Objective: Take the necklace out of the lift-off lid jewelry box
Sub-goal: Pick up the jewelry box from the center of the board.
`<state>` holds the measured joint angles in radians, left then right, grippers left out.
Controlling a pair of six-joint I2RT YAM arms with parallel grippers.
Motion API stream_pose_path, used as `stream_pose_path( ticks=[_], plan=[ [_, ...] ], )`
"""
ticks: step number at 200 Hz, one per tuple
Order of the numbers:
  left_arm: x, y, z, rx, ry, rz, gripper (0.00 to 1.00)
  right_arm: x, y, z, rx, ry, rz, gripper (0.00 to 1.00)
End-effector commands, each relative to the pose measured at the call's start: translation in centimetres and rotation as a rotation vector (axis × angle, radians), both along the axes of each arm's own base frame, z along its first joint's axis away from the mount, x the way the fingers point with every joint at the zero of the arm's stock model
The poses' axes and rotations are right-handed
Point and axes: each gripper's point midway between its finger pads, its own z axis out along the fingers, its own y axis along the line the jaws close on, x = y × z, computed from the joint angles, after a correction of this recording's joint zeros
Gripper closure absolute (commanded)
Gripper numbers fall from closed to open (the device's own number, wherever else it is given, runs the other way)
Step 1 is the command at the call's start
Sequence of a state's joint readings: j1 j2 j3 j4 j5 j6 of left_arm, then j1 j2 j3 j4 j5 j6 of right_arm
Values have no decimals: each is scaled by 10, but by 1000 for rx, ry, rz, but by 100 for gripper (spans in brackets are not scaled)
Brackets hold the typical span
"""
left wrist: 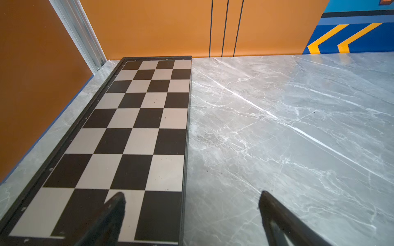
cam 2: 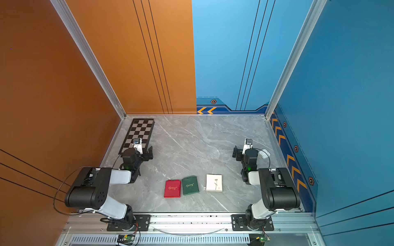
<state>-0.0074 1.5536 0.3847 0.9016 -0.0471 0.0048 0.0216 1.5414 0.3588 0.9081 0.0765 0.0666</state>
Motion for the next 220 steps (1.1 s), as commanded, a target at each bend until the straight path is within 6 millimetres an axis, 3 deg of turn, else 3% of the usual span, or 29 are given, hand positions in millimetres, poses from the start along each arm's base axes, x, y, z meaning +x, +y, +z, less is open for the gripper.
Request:
stream_pose_path(
  ticks=[1,191,220],
  plan=[
    [0,-2,-2,4,1,-18,2,4,-4,4,-13,-6,-18,0],
    [0,0,-1,25,0,5,2,4,-5,3,-11,-6,-16,0],
    [-4,-2,14,99,-8,57,2,-2,-19,14,-2,-34,-99,0]
  ],
)
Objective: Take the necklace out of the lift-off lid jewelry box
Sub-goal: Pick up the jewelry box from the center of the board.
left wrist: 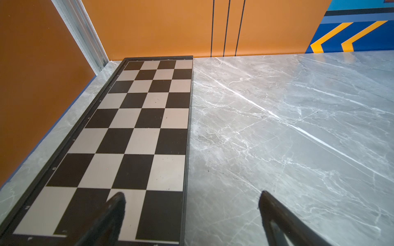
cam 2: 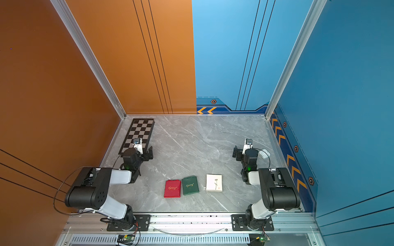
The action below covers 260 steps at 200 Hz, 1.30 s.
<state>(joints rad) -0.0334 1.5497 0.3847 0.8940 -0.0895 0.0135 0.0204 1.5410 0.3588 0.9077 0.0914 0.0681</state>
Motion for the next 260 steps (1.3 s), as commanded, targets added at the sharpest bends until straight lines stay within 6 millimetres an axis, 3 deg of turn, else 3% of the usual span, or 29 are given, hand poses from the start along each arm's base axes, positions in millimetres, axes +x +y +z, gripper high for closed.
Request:
stream_pose_path(
  ticks=[1,18,36,53,75,102,119,139,155,204,217,260],
  plan=[
    [-3,1,15,80,-11,48,2,-2,-16,15,2,-35,-85,0],
    [-10,-3,38,153,-38,87,2,-5,-19,27,-6,-35,-109,0],
    [-19,-8,76,223,-109,157,2,-8,-18,47,-48,-27,-133,0],
    [-24,-20,119,226,-164,166,2,-12,-9,80,-96,-56,-137,0],
    [-33,-35,158,156,-126,122,2,-24,10,125,-141,-113,-109,0],
    [-53,-50,206,46,-80,96,2,-48,27,168,-29,-121,-96,0],
    [-68,-69,235,17,-123,56,2,-64,42,182,67,-49,-51,0],
    [-87,-89,241,-15,-102,-2,2,-85,60,187,129,59,-13,0],
    [-97,-97,237,-59,-54,-12,2,-102,69,180,161,160,-11,0],
    [-122,-128,178,-143,124,-116,2,-166,111,104,201,487,33,0],
    [-125,-135,160,-157,168,-130,2,-183,130,85,186,531,76,0],
    [-127,-148,121,-129,269,-137,2,-208,161,40,122,633,82,0]
  ],
)
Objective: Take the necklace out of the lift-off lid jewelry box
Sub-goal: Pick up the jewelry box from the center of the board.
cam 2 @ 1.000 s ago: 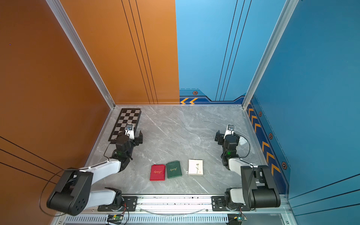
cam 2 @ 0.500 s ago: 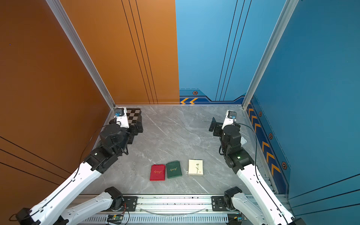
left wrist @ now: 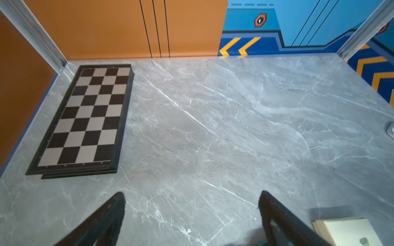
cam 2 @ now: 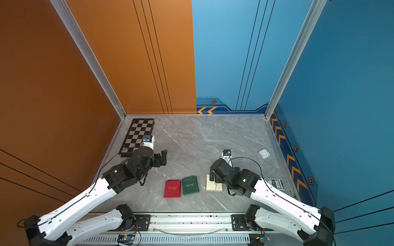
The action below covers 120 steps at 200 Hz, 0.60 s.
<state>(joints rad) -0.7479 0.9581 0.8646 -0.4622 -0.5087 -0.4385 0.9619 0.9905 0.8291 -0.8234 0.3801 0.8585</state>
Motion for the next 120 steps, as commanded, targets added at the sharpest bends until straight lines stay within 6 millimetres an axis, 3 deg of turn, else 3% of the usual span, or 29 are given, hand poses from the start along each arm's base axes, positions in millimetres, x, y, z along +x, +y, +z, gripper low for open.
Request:
stream_pose_path(
  ticks=[1,47,120],
  plan=[
    [-6,-5,-22,-7,74,1,2,-12,-9,-24,-56,59,-106,0],
    [-3,-14,-31,9,107,-14,2,-12,12,-49,-84,130,-70,0],
    [-6,-9,-34,7,104,-1,2,-4,36,-78,-98,238,-17,0]
  ],
)
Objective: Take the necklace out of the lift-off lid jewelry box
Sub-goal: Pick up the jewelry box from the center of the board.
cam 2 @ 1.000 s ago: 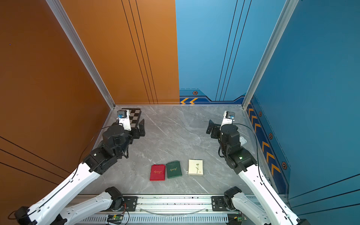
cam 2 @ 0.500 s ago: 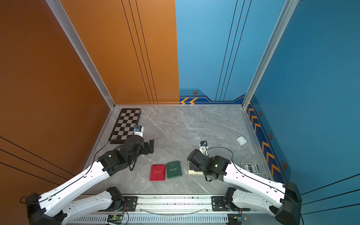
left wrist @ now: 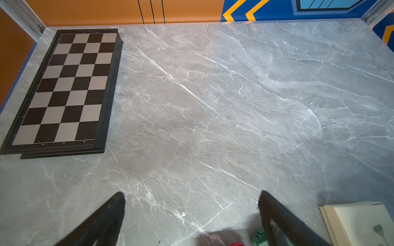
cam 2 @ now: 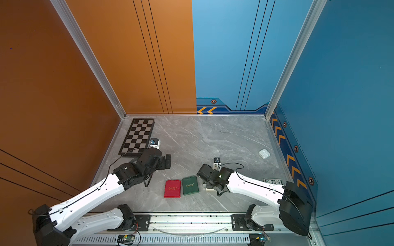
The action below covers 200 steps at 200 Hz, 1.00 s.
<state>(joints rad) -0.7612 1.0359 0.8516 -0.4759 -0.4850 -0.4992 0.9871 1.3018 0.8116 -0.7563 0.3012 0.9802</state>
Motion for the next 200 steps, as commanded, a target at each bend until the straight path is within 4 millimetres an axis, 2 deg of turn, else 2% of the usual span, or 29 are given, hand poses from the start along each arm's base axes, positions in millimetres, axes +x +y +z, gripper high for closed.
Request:
stream_pose_path(
  ticks=[1,61,115,200],
  plan=[
    [-6,1,-3,-4,10,-4,2,4,13,-3,19,25,31,0],
    [-5,0,-7,11,20,-8,2,4,14,-21,-8,78,31,6],
    [-3,-2,-6,15,25,-6,2,3,12,-28,-15,101,35,13],
    [0,-6,-8,23,37,-12,2,5,10,-37,-37,130,42,8]
  ],
)
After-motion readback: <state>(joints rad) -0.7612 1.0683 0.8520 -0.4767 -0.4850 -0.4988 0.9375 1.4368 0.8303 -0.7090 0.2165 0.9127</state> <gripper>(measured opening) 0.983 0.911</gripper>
